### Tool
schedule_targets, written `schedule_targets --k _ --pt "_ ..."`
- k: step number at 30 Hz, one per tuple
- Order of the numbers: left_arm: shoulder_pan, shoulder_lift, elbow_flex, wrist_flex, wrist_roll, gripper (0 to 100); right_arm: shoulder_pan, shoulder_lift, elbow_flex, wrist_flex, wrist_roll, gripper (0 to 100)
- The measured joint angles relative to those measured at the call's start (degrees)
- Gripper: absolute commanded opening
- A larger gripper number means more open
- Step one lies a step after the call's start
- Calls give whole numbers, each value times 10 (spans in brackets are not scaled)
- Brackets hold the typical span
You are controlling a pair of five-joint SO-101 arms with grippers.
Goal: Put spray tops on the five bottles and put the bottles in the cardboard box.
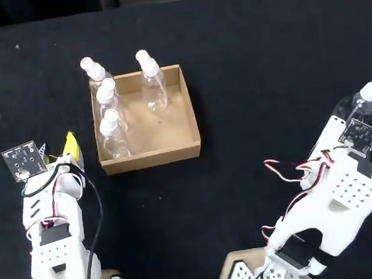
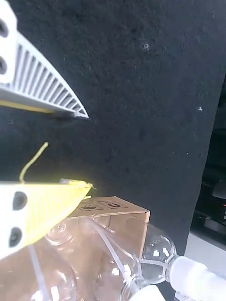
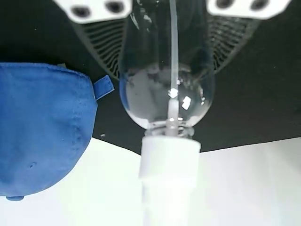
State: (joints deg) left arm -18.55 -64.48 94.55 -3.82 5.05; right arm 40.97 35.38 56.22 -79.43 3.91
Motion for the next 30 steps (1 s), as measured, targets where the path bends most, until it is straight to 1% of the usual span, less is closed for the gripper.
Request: schedule_targets --k 6,8,10,13,20,26,30 --pt "0 0 0 0 0 191 2 31 -14 -9 -1 15" --pt "0 0 0 0 0 191 3 34 -19 -10 -1 51" --pt "0 0 0 0 0 191 3 38 -24 -13 -1 112" --pt "0 0 0 0 0 191 0 55 -24 -48 -1 178" --pt "0 0 0 0 0 191 -7 64 18 -144 0 213" --pt "0 0 0 0 0 191 -6 64 18 -155 0 342" --pt "0 0 0 0 0 191 -6 64 18 -156 0 349"
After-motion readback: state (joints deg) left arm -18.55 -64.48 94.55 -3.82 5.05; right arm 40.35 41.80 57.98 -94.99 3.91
